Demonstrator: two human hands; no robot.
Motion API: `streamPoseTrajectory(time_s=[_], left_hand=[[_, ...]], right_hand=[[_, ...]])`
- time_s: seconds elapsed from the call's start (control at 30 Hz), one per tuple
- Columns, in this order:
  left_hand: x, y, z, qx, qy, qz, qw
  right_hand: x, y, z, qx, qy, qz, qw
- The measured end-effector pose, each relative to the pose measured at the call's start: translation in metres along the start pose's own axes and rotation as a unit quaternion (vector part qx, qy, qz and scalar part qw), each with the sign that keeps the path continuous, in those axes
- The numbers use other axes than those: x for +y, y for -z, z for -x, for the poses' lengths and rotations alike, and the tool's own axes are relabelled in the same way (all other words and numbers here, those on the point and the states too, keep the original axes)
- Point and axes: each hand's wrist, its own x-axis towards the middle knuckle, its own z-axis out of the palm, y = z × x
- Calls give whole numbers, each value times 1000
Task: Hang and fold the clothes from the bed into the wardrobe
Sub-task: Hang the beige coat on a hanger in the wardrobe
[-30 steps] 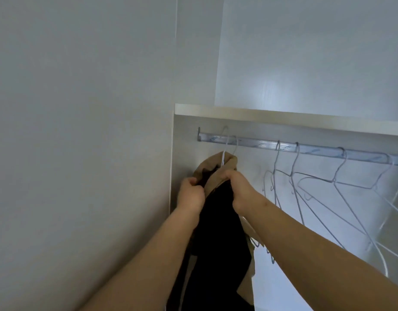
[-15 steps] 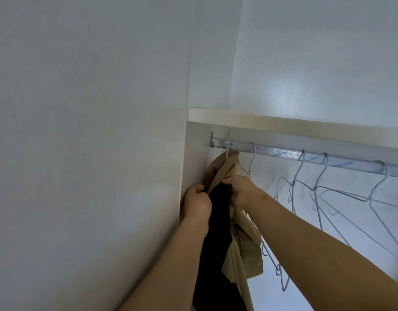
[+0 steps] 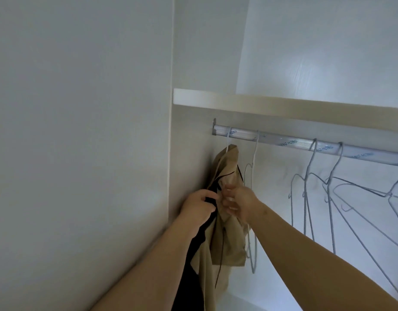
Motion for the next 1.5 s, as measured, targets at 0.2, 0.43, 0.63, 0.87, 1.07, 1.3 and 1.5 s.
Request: streamPoseTrajectory(time_s=[0.2,0.43,0.63,0.87,1.07,1.3,1.5], left_hand=[[-12,-23,-10,22,-68,-148,986],[-24,-26,-16,113,-66,-42,991],[-28,-32,-18,189,-109,-140,966],[-36,-23,-13,115,-66,-290,948],[-52,-20,24,123,-80,-265,953],[-87,-27,97,134,-138,-302,934],[-131,-25,148,6,-61,-215,975]], right_hand=[[7,24,4,25,3,18,1000],[16,40,1,39,-95,-7,995],[27,48,-1,39,-71,8,997],[40,52,-2,29,-109,28,993],[62,46,10,-20,-121,-15,992],[110,46,63,19,-149,11,989],[185,58,141,115,-166,-59,978]])
